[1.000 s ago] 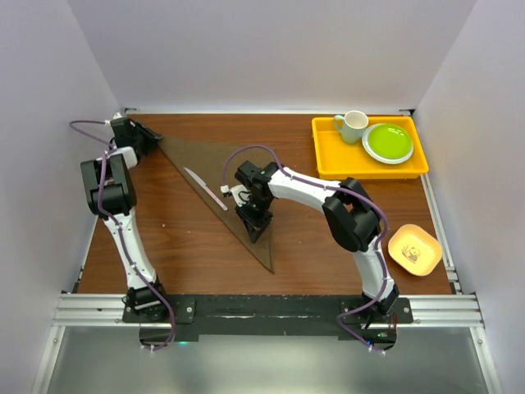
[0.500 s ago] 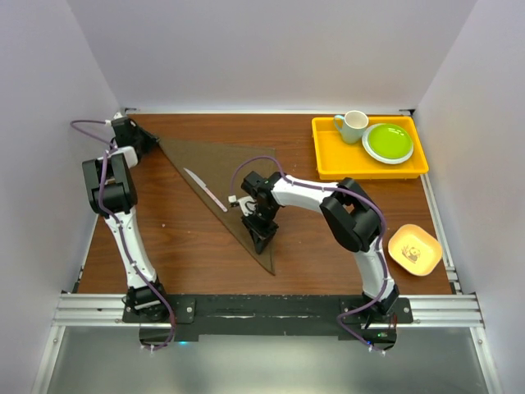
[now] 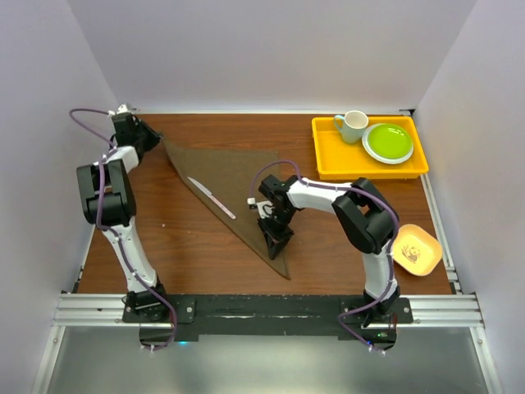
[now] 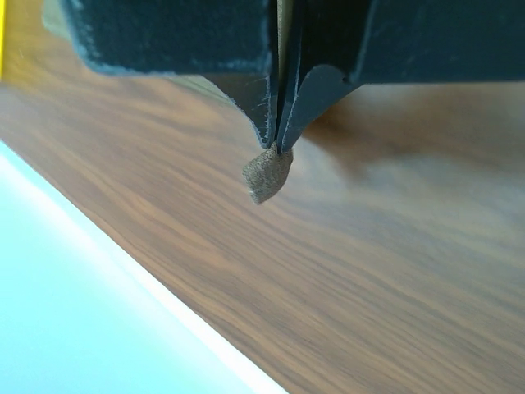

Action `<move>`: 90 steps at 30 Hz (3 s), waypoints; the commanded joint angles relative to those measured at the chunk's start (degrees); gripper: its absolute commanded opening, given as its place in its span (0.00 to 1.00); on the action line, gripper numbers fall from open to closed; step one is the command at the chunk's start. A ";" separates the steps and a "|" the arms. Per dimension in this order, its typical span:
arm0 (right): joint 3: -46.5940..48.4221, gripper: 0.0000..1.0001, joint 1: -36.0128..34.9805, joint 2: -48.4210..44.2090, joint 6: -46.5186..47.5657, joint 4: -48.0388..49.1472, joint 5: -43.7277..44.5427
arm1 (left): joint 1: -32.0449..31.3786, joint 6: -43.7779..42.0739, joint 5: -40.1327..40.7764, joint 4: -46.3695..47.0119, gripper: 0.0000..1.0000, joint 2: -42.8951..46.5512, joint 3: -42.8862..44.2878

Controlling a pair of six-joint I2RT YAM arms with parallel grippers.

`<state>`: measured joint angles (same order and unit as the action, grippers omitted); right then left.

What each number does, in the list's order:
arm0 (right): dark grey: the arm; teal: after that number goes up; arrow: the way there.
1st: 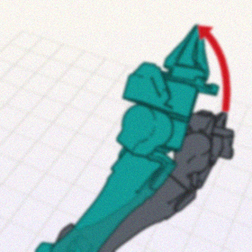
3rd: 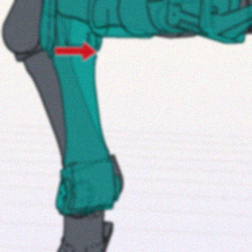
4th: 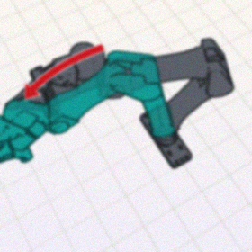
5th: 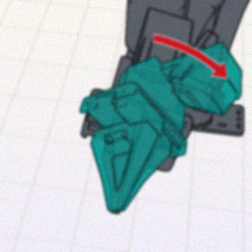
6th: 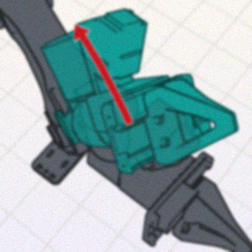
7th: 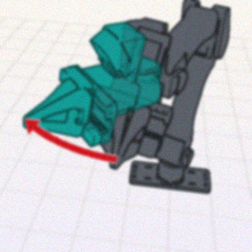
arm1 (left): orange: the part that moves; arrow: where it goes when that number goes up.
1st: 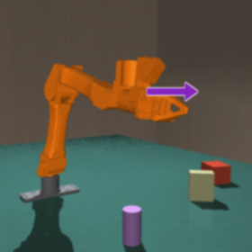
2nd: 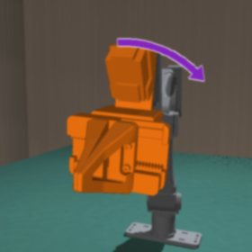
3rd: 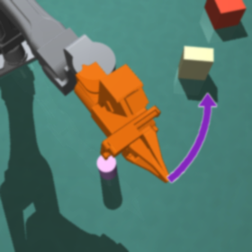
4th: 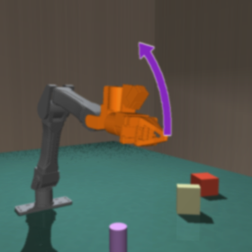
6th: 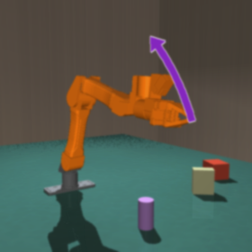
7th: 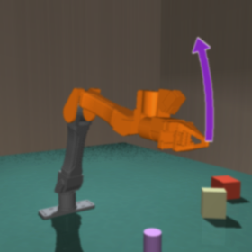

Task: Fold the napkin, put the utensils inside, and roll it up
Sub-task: Fold the napkin

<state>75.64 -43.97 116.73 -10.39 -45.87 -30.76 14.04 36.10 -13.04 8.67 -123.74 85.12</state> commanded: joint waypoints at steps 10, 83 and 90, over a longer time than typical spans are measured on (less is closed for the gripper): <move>-2.08 0.00 7.22 -7.65 -0.77 -8.00 17.84 | -5.51 -9.37 -1.20 -1.80 0.01 27.22 -23.94; 6.27 0.07 8.63 -13.73 -6.21 -3.62 1.77 | -23.37 -7.01 -11.83 -11.39 0.41 45.18 -36.36; 14.35 0.42 8.72 -1.18 -15.08 7.36 -9.84 | -19.67 -5.95 -14.81 -11.75 0.27 33.93 -31.16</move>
<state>84.07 -35.55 108.47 -19.00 -46.72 -31.94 -6.90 28.14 -24.73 -3.27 -85.91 51.18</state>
